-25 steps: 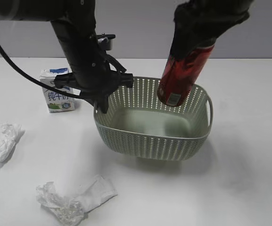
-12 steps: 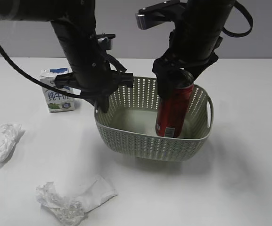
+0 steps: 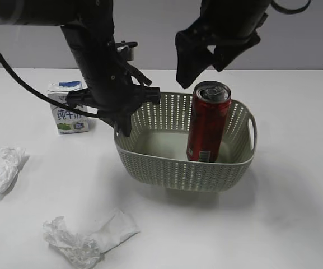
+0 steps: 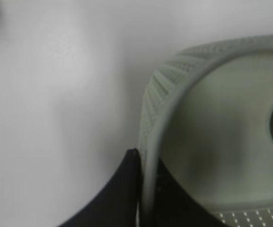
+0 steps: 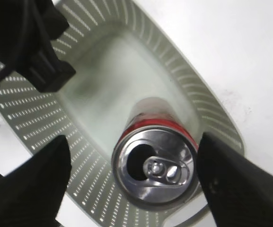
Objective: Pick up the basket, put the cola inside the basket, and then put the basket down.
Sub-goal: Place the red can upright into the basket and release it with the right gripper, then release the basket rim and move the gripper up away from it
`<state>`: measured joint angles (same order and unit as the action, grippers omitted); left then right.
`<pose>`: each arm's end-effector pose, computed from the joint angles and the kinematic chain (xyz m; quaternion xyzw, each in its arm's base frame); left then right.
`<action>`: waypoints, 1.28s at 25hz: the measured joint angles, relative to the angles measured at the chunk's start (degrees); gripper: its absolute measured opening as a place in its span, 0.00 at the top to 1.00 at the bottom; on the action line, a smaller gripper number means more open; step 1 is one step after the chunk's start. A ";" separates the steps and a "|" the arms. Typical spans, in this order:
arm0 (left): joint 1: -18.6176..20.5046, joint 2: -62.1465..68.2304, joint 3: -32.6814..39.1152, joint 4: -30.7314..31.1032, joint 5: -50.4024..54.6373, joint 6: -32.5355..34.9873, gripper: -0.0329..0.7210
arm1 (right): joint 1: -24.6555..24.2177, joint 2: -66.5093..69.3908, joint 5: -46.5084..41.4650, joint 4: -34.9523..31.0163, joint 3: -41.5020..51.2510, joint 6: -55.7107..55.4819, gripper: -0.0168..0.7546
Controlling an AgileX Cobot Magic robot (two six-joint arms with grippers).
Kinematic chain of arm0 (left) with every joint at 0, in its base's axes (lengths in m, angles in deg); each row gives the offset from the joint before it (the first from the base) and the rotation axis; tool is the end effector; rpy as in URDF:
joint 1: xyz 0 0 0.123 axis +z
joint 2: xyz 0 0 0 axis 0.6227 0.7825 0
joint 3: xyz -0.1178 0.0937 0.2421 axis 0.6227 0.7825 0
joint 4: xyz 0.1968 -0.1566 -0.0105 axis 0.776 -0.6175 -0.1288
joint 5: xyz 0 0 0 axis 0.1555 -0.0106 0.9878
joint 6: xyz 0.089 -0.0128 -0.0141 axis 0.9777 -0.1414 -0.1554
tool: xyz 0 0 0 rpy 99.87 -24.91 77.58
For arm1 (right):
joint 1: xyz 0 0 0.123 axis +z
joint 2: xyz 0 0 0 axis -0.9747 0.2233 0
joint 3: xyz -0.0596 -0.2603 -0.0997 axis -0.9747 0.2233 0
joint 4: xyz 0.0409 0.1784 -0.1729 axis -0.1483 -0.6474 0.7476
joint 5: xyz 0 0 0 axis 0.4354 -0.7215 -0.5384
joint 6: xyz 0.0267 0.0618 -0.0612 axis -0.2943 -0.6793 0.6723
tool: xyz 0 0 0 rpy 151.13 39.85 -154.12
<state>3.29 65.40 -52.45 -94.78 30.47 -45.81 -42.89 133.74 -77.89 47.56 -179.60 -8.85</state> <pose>0.3313 -0.2505 0.2053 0.0965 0.9891 -0.1060 0.0346 0.3204 0.2295 0.3104 -0.3413 0.9234 0.0929 0.1490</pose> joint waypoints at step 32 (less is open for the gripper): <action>3.19 1.01 0.00 -2.37 -1.63 -5.95 0.96 | -32.76 -38.32 7.44 -1.02 36.12 1.30 0.21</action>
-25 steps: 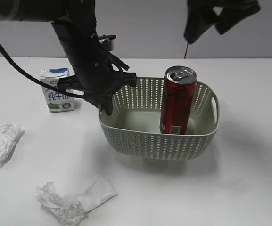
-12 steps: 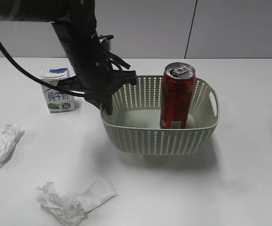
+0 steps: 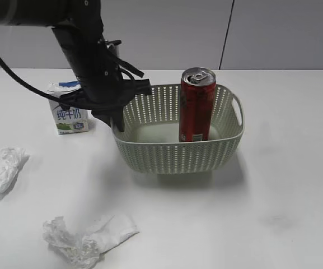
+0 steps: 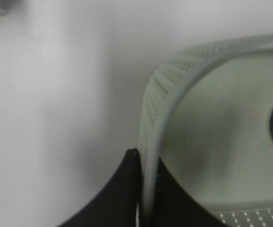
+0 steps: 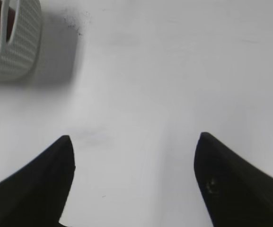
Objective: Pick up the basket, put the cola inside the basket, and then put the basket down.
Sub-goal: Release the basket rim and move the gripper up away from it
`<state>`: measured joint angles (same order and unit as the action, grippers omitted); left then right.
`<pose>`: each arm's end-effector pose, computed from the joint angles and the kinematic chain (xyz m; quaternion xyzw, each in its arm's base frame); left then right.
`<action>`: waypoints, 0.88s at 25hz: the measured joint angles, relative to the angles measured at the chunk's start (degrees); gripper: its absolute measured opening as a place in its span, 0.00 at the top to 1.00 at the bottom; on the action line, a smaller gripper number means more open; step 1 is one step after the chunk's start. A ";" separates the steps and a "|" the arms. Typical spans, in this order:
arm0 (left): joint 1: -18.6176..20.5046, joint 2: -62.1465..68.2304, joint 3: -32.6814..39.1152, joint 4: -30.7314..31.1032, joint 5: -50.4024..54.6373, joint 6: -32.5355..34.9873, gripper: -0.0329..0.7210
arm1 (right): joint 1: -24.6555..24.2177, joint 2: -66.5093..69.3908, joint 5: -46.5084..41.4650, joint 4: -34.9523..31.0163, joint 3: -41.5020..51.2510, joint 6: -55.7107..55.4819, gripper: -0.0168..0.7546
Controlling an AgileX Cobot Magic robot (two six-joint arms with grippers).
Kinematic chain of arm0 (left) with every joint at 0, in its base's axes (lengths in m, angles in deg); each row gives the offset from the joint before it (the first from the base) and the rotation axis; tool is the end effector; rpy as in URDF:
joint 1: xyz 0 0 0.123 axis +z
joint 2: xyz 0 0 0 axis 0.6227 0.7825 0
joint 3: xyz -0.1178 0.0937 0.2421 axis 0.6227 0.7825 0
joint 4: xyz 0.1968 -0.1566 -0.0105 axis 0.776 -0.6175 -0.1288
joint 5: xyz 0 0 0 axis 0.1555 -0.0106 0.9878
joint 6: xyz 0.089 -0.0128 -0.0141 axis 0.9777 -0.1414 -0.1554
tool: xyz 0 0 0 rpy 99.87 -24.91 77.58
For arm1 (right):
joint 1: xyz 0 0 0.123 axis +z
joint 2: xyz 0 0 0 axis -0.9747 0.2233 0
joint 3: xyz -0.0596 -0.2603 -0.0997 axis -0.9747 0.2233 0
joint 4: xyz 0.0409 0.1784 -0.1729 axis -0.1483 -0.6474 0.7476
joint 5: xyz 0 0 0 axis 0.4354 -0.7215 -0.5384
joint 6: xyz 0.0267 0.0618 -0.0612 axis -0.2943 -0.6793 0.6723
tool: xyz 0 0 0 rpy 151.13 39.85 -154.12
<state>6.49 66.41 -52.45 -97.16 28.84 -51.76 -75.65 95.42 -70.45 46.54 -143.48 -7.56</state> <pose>0.3467 -0.2363 0.1989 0.0062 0.9918 -0.1248 0.0281 0.2204 0.0161 0.3398 -0.0717 0.9639 0.0477 0.2520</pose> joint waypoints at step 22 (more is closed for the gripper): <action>1.79 4.85 -0.06 -0.32 -3.37 0.00 0.96 | 0.00 -58.22 7.54 -0.58 37.66 1.03 0.21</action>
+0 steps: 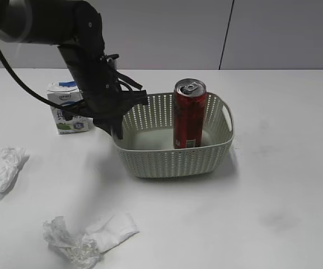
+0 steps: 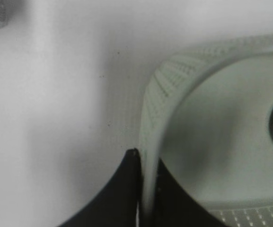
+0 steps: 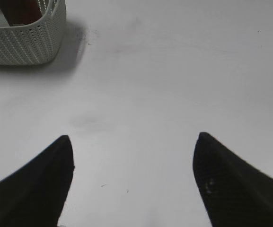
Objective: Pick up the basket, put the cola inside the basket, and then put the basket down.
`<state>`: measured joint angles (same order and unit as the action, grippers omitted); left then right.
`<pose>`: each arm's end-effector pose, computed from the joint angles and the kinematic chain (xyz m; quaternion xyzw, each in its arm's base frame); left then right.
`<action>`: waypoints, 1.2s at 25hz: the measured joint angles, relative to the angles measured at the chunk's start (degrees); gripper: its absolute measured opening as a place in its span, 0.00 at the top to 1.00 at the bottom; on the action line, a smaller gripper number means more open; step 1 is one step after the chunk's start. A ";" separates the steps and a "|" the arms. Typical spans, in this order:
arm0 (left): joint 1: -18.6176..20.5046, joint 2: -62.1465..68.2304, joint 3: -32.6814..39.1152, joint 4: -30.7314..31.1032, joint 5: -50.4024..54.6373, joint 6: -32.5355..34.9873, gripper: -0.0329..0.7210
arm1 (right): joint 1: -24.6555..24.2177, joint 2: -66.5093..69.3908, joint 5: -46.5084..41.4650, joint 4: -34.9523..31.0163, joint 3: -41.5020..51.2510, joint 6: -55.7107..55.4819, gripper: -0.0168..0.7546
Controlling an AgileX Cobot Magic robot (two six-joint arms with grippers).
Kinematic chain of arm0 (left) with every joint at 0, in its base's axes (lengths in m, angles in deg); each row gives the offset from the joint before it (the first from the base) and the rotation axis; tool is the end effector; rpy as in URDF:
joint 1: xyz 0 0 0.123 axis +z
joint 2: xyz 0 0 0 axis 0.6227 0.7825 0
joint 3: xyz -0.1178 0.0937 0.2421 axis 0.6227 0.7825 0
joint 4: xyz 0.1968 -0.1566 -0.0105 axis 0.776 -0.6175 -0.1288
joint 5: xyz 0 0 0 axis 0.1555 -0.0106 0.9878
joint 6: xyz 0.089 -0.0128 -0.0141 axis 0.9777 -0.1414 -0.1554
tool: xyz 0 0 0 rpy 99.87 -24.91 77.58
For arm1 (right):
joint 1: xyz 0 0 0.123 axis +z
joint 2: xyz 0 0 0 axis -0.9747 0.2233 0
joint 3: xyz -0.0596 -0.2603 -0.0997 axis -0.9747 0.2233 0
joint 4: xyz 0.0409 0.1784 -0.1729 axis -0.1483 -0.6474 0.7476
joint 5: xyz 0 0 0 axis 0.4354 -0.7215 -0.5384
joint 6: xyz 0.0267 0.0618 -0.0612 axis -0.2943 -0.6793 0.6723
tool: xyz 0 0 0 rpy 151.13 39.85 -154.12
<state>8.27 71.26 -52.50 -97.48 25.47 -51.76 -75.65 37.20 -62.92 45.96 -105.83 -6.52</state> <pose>0.3630 -0.2305 0.1640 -0.0172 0.9927 -0.1174 0.0196 0.0304 0.0111 0.2635 -0.0781 0.8735 0.0348 0.4793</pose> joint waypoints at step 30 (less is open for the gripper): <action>15.96 -22.66 -0.29 1.51 12.40 24.58 0.09 | 0.00 -9.19 -0.62 2.19 0.36 -3.86 0.21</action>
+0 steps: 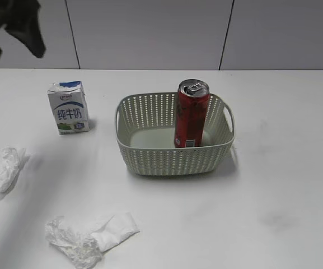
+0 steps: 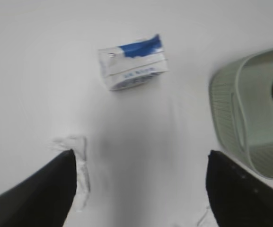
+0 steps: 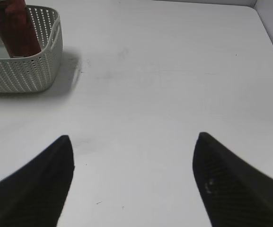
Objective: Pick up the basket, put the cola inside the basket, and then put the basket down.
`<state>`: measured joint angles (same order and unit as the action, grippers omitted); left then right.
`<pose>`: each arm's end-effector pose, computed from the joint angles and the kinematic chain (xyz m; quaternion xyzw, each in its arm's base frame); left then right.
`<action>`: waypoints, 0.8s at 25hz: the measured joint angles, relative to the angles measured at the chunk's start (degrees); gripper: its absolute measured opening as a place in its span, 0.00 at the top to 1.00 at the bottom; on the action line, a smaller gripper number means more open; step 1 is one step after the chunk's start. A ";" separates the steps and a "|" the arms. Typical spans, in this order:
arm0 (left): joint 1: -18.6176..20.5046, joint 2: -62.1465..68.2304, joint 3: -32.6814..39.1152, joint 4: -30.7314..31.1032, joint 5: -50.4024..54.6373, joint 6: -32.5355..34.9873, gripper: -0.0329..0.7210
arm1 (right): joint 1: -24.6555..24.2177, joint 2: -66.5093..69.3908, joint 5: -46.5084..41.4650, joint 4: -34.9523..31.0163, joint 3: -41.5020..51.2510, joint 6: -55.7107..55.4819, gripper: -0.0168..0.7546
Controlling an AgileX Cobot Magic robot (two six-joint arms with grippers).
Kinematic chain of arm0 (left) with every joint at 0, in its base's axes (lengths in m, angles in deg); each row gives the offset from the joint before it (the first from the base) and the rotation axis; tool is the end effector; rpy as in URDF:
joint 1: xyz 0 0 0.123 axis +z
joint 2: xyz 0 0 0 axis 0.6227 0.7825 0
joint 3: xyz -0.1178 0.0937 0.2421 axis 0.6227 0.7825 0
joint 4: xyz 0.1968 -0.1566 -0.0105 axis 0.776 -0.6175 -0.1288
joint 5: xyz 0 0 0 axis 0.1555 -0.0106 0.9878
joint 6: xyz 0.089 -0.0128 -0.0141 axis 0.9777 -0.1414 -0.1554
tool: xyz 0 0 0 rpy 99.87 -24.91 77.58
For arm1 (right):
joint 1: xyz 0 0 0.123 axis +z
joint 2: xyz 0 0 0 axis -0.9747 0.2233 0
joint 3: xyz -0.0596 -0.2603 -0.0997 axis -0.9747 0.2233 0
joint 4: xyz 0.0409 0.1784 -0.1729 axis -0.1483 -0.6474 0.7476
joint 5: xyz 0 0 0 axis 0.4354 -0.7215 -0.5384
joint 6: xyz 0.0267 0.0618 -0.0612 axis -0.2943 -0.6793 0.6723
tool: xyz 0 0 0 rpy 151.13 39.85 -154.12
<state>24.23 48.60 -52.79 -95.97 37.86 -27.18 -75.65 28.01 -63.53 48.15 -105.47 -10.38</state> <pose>0.3480 -0.1052 0.3193 0.0903 0.9779 -0.1152 0.1494 0.0081 0.0079 0.2635 -0.0533 0.8399 0.0299 0.5393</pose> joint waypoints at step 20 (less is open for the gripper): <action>8.39 -40.59 34.63 2.28 0.10 7.52 0.14 | 0.00 0.00 0.00 0.16 0.00 -0.53 0.21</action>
<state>32.62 8.00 -18.16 -93.70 37.97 -19.66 -75.65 28.01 -63.53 48.31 -105.47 -10.92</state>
